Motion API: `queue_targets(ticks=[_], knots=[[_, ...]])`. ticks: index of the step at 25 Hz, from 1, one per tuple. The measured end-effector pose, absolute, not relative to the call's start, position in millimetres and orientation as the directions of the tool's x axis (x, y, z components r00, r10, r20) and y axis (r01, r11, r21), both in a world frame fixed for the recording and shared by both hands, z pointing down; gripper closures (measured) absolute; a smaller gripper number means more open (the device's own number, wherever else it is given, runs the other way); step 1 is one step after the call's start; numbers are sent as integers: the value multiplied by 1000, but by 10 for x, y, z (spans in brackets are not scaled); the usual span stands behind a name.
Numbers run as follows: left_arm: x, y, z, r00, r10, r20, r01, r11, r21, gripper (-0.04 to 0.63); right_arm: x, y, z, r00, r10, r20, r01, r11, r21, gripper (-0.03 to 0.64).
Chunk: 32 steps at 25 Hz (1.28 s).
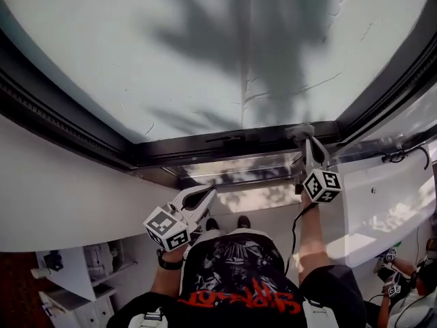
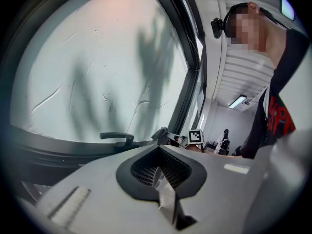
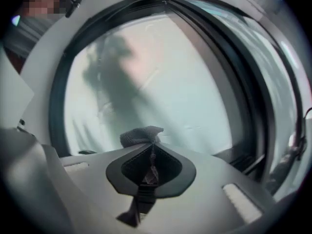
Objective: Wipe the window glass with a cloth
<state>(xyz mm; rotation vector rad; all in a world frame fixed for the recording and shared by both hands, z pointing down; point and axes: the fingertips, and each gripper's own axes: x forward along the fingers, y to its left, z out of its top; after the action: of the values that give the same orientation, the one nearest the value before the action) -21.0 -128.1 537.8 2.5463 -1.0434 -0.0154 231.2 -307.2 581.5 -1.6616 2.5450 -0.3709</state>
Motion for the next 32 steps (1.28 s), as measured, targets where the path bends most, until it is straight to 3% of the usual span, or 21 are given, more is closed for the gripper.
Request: queue_targets(ticks=[4,11,16,23,32], knots=[[-363,-1219,5322,672,-729,130,-722,-605,336,595,804,-2500,5466,-655,-753,-54,-713,641,-284,600],[-757,-1009,5505,651,-754,89,-709,-561,426,595,-457,-1893,5112,-801,-588,-110,-578,808,-111,603],[-981,-838,5572,626,-779,40,-685,-524,506,595,-732,-1770,5077,-831,-548,-99,-544,836,-70,603],[-1162,-810,5566,620,-785,19,-687,-530,497,595,-852,-1761,5138,-831,-552,-69,-547,834,-73,603],[-819,-793,5258,763,-640,-96,-508,-685,522,538,-869,-1667,5146,-830,-553,-77,-548,833,-71,603]])
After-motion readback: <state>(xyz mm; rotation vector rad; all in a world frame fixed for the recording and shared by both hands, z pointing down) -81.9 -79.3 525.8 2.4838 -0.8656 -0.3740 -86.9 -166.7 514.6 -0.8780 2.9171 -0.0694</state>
